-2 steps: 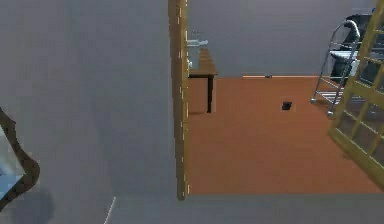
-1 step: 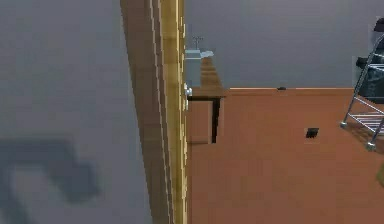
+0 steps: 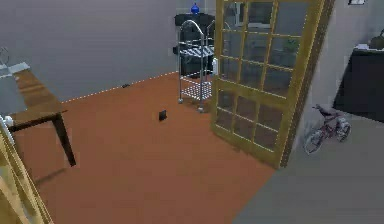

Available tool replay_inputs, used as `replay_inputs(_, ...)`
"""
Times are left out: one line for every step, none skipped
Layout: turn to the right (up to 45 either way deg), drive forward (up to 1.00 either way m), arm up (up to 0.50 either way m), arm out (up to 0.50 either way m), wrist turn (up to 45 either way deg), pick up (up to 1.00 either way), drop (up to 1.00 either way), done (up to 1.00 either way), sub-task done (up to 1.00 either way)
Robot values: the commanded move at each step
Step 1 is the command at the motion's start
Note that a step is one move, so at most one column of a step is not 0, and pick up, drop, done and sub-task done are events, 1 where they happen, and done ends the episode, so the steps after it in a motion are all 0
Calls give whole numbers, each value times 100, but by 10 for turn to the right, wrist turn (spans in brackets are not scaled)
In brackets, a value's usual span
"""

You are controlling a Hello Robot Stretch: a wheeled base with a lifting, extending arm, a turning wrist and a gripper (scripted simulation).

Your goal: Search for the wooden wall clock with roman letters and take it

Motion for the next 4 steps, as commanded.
replay_inputs(450, 0, 0, 0, 0, 0, 0, 0, 0)
replay_inputs(450, 0, 0, 0, 0, 0, 0, 0, 0)
replay_inputs(90, 0, 0, 0, 0, 0, 0, 0, 0)
replay_inputs(0, 0, 50, 0, 0, 0, 0, 0, 0)
